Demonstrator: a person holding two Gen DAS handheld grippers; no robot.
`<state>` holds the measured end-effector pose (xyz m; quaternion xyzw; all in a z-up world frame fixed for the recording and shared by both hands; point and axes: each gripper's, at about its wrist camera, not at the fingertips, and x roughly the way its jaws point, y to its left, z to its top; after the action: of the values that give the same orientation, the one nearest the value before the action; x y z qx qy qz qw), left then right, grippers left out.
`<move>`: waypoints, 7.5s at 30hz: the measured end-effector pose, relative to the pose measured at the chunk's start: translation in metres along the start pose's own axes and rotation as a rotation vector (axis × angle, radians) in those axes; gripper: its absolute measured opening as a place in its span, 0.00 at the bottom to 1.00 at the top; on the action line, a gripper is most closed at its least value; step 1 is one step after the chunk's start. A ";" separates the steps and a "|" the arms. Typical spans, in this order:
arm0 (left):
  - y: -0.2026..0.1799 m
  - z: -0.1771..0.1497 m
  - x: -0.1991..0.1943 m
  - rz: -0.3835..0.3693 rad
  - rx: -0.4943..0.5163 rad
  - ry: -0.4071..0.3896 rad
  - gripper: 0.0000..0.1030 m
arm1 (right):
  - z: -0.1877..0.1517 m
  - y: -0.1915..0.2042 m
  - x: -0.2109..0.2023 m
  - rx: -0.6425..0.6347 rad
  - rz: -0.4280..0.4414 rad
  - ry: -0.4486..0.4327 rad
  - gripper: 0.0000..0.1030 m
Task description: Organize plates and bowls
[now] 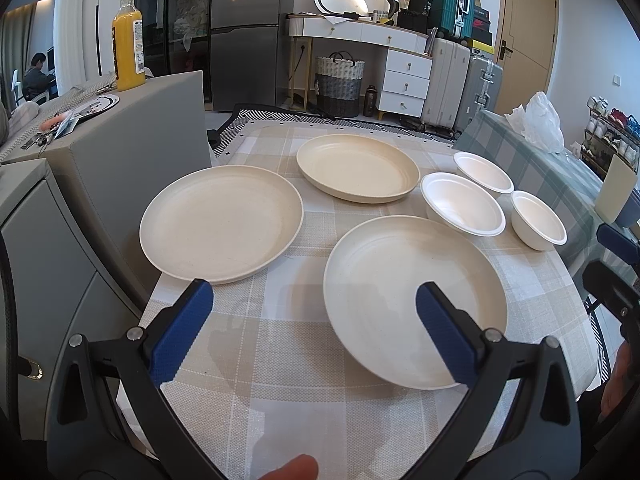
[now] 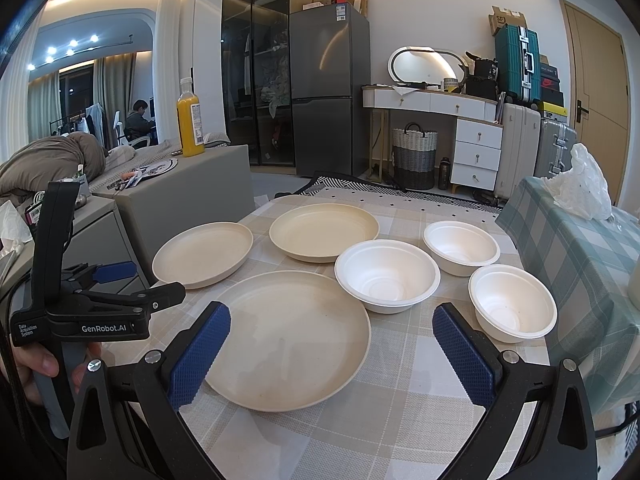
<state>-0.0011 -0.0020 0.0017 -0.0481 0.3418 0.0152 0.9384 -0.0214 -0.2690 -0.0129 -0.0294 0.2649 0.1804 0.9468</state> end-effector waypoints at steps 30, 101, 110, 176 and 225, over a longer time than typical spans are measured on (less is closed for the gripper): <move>0.000 0.000 0.000 0.001 0.000 -0.001 0.98 | 0.000 0.000 0.000 0.001 0.001 0.000 1.00; 0.027 0.032 -0.018 0.080 -0.007 -0.013 0.98 | 0.032 0.033 0.019 -0.057 0.067 0.027 1.00; 0.052 0.052 -0.021 0.130 -0.042 -0.025 0.98 | 0.058 0.047 0.041 -0.086 0.083 0.060 1.00; 0.162 0.097 0.135 0.189 -0.088 0.285 0.93 | 0.098 0.122 0.278 -0.055 0.171 0.391 1.00; 0.193 0.078 0.209 0.187 -0.159 0.445 0.17 | 0.059 0.136 0.355 -0.016 0.193 0.569 0.17</move>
<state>0.1972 0.1965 -0.0893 -0.0918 0.5406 0.1179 0.8279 0.2415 -0.0170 -0.1385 -0.0611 0.5196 0.2560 0.8128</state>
